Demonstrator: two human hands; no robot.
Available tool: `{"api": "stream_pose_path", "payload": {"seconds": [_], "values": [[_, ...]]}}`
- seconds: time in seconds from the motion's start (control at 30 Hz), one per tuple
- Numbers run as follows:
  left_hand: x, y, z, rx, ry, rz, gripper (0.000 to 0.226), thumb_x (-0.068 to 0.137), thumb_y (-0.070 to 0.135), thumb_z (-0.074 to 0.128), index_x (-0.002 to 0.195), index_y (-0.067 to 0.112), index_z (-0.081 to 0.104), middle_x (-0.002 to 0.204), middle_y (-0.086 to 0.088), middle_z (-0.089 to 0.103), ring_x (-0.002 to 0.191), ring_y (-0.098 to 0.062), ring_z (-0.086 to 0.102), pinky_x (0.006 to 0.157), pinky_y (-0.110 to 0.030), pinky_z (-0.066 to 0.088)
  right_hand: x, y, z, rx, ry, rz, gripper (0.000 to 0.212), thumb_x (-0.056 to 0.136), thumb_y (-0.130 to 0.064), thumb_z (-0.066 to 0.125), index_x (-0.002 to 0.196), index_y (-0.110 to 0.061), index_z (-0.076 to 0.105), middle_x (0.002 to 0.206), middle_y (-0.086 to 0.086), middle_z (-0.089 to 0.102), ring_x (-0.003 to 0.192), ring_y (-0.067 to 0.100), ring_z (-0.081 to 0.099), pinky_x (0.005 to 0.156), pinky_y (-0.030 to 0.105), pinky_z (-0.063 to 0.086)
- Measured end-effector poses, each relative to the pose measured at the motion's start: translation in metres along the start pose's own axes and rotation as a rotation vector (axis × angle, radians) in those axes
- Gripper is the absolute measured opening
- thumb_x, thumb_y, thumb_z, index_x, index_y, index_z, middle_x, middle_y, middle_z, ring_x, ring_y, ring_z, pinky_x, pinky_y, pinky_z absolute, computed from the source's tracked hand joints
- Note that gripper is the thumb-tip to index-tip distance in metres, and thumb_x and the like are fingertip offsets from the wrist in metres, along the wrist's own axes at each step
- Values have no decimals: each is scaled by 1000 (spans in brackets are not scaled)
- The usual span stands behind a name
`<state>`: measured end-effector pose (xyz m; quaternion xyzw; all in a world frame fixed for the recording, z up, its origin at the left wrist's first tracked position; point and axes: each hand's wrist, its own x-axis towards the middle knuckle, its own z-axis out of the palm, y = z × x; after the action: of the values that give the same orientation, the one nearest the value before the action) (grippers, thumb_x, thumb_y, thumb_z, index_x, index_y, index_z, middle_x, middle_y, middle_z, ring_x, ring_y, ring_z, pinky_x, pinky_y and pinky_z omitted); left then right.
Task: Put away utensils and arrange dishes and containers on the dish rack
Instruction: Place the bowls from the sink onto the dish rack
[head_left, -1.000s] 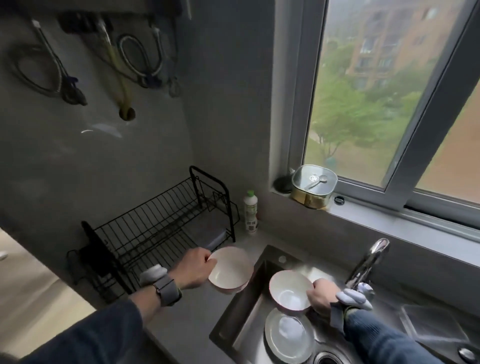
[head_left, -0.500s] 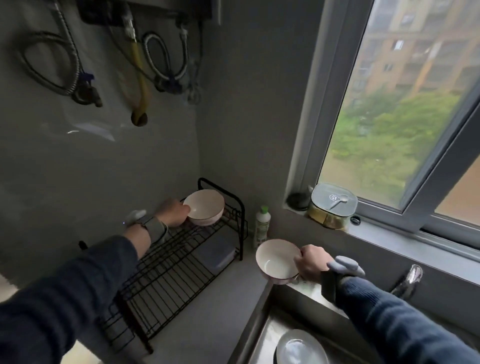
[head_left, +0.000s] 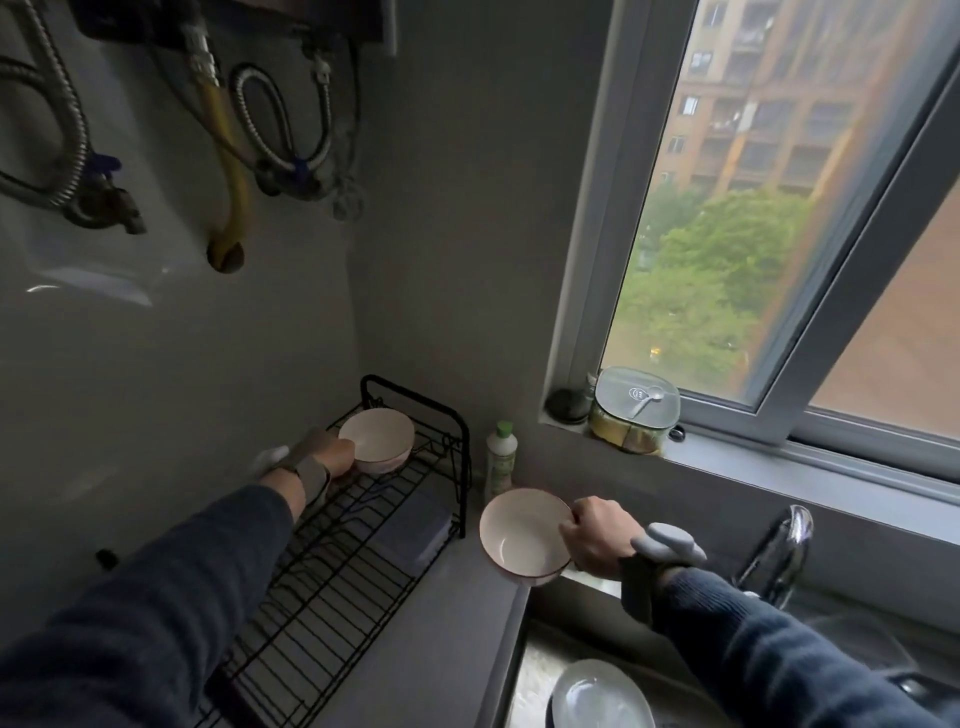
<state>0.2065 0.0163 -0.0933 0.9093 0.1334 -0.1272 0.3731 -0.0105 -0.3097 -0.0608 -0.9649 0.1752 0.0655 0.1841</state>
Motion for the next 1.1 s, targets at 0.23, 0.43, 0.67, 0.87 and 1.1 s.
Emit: {"api": "stream_pose_path", "payload": {"seconds": [0.23, 0.43, 0.67, 0.87, 1.1], "values": [[-16, 9, 2, -28, -21, 4, 28, 99, 21, 48, 107, -3, 61, 73, -17, 69, 62, -31, 66, 54, -33, 53, -2, -3, -5, 2, 8, 20, 28, 87, -30, 46, 83, -10, 66, 82, 6, 73, 77, 27, 70, 72, 36, 58], [-15, 3, 0, -14, -58, 24, 40, 100, 37, 52, 110, 0, 65, 77, -15, 71, 66, -32, 68, 62, -36, 56, -2, -15, -6, 4, 23, 19, 24, 91, -26, 47, 80, -13, 63, 86, 7, 72, 80, 28, 68, 67, 31, 50], [-33, 19, -19, 69, 54, 205, 93, 74, 67, 64, 144, 9, 45, 140, -15, 48, 119, -34, 54, 96, -40, 50, -5, -31, -10, 43, 85, 6, 27, 91, -26, 48, 66, -16, 49, 79, 6, 63, 75, 29, 59, 62, 30, 39], [-135, 55, -21, 162, -372, 747, 116, 63, 73, 78, 156, 30, 23, 153, 10, 28, 140, -15, 34, 115, -43, 39, 3, -56, -16, 128, 128, -17, 31, 89, -28, 48, 61, -15, 47, 76, 9, 65, 78, 33, 65, 60, 32, 42], [-159, 65, 7, 483, -301, 966, 138, 55, 66, 87, 160, 28, 5, 162, 10, 18, 146, -15, 23, 121, -34, 27, 2, -87, -19, 188, 144, -128, 29, 84, -37, 48, 66, -15, 52, 77, 9, 71, 73, 31, 67, 63, 36, 53]]}}
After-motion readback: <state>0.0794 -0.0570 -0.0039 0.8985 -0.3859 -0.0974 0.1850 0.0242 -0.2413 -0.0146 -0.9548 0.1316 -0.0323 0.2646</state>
